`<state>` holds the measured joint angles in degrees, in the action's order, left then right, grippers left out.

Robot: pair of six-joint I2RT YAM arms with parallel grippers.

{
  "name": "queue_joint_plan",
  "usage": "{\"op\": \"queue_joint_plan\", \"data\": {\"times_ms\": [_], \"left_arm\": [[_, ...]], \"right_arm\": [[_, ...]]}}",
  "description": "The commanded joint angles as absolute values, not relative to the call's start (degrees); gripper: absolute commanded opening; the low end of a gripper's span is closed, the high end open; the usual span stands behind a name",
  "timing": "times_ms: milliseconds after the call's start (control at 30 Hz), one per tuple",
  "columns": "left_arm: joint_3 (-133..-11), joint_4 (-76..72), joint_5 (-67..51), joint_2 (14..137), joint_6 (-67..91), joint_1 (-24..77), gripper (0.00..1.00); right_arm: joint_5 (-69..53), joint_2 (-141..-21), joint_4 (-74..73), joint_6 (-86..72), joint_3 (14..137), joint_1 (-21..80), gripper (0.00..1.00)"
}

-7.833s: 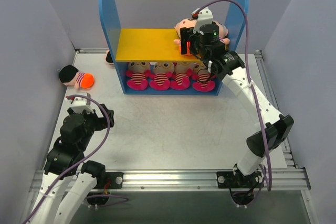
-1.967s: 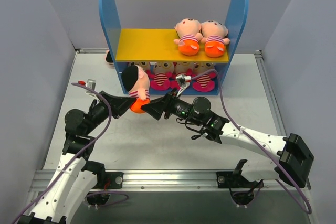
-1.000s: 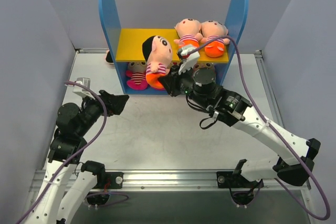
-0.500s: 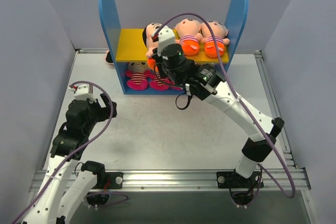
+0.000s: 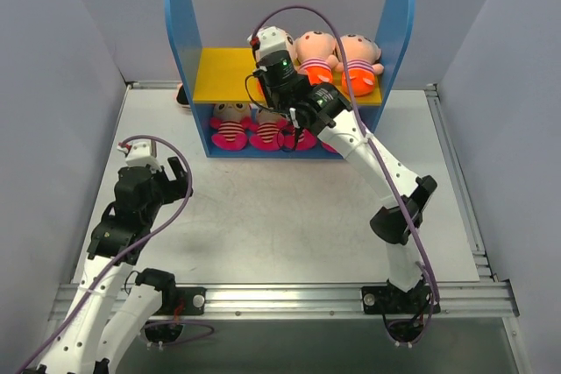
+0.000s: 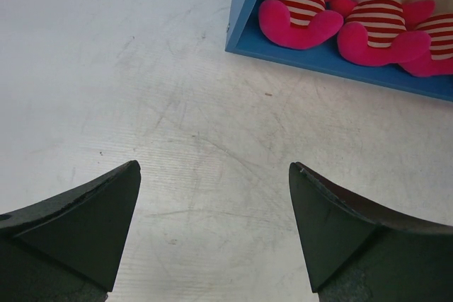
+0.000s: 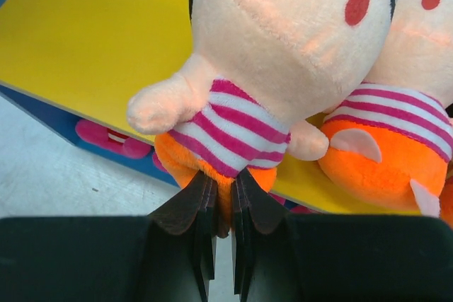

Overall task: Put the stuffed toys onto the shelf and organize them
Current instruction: Place the stuffed toy onto shelf

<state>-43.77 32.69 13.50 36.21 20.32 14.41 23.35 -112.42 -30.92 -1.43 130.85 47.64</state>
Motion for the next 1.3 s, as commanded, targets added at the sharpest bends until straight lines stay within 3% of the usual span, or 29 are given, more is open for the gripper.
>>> {"op": "queue_joint_plan", "data": {"times_ms": [0,767,1000,1267], "left_arm": [[-43.77,31.73,14.33,36.21,19.42,14.41,0.94],[-43.59,31.46,13.62,36.39,19.16,14.41,0.94],[-43.42,31.38,13.27,36.21,19.07,14.50,0.94],[-43.42,31.38,13.01,36.30,18.98,14.59,0.94]], "right_arm": [[24.52,-113.99,-29.54,-0.53,133.50,46.67,0.00],[28.92,-119.44,-22.15,6.24,135.79,46.49,0.00],[30.06,-120.41,-21.36,5.98,135.88,46.32,0.11],[29.62,-120.23,-21.01,4.66,135.18,46.41,0.36]]}}
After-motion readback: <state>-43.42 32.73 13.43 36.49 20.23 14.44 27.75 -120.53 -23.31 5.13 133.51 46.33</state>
